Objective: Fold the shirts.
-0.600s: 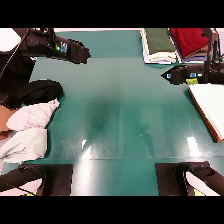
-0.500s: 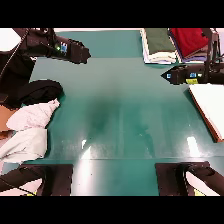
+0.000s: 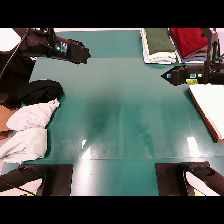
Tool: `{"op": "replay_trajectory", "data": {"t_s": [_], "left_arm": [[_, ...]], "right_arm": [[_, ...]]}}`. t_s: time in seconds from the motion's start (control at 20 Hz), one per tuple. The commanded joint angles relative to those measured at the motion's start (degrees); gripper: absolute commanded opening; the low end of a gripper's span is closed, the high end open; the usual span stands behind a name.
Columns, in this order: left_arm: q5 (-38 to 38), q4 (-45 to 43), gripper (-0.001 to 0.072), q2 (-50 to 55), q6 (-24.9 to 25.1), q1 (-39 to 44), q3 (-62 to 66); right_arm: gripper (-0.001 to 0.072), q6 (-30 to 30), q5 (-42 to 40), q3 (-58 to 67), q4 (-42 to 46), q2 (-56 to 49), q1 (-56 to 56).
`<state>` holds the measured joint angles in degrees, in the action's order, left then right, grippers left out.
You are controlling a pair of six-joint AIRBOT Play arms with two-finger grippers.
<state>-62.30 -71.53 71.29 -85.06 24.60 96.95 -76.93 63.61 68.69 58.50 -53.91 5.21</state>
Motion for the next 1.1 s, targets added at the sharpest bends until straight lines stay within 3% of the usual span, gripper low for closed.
{"op": "replay_trajectory", "data": {"t_s": [0.0, 0.1, 0.15, 0.2, 0.25, 0.35, 0.6, 0.85, 1.05], "left_arm": [[4.87, 0.04, 0.0028, 0.02, 0.0, 0.0, 0.02], [7.78, -1.64, 0.003, 0.0, 0.13, 0.0, 0.02], [7.78, -6.16, 0.0152, 0.0, 1.25, 0.0, 0.02], [7.69, -12.92, 0.0513, 0.02, 0.9, 0.0, 0.0], [7.19, -21.62, 0.067, 0.28, -3.06, -0.5, 0.0], [4.5, -31.8, 0.0671, 1.75, -7.48, -4.22, 0.0], [-1.36, -31.28, 0.0671, 10.1, -10.54, -18.34, -5.57], [4.37, -30.91, 0.0671, 18.56, -10.97, -24.09, -16.26], [8.09, -31.15, 0.0669, 22.16, -11.72, -25.11, -16.5]], "right_arm": [[0.0017, -0.02, 0.09, 0.02, 0.0, -0.02, 0.07], [0.0017, -0.02, 0.0, 0.02, 0.0, -0.02, 0.04], [0.0016, -0.02, 0.0, 0.02, -0.02, -0.02, 0.07], [0.0016, -0.02, 0.2, 0.02, -0.02, -0.02, 0.07], [0.0017, -0.02, 0.44, 0.02, 0.0, -0.02, 0.07], [0.0017, -0.02, 0.55, 0.02, -0.02, -0.02, 0.07], [0.0017, -0.02, 0.44, 0.02, -0.02, -0.02, 0.07], [0.0017, -0.02, 0.46, 0.02, 0.0, -0.02, 0.07], [0.0016, -0.02, 0.37, 0.02, 0.0, -0.04, 0.07]]}}
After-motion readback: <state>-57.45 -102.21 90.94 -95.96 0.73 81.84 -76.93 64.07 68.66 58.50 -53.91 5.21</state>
